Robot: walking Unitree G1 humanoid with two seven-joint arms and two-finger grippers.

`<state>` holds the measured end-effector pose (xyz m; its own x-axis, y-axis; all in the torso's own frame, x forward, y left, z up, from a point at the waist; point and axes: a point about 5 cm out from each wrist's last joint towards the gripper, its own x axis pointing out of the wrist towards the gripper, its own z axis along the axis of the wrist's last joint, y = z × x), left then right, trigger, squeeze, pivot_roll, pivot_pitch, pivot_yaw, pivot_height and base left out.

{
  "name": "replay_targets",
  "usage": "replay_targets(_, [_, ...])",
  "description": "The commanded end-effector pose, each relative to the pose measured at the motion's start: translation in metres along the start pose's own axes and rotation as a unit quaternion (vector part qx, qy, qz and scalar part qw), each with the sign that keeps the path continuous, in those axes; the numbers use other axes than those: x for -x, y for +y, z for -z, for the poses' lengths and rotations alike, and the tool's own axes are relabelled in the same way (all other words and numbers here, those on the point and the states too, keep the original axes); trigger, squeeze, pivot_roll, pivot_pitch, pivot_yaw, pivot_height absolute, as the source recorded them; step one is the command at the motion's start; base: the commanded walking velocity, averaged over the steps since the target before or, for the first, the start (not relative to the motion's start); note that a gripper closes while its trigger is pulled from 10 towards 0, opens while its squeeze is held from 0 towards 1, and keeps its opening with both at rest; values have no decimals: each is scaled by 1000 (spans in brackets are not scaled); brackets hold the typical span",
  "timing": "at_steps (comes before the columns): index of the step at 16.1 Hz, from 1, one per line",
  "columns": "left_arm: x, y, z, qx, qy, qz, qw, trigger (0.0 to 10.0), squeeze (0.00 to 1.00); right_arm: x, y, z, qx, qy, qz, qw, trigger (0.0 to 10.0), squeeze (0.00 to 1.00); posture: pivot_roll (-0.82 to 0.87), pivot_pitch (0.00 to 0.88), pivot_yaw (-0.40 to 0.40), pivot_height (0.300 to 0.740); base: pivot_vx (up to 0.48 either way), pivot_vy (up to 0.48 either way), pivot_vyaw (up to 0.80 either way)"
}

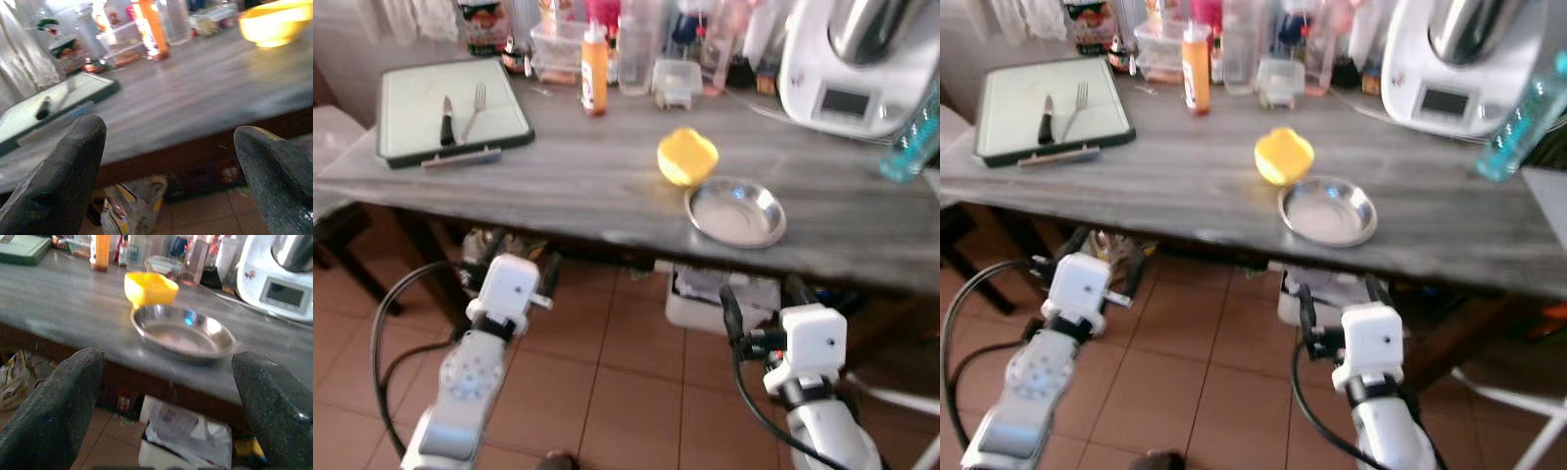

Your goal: Setting the table

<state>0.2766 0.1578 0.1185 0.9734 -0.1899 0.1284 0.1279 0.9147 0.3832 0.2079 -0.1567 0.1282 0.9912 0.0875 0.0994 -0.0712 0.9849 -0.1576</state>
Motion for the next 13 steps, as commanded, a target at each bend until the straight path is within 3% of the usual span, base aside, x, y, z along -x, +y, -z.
replay_targets(1, [1,1,2,-7,2,0,1000,10000,0,1,-3,1,0,1,8,1000,10000,0,141,93,-61,740,-289,0,0])
replay_targets(9, [0,-7,19,-8,27,9,1000,10000,0,2,-3,7,-6,11,17,1000,10000,0,144,93,-56,740,-292,0,0])
replay_targets(13, [0,-14,25,14,34,34,999,10000,0,2,-11,12,-7,20,36,999,10000,0,142,84,-60,740,0,0,0])
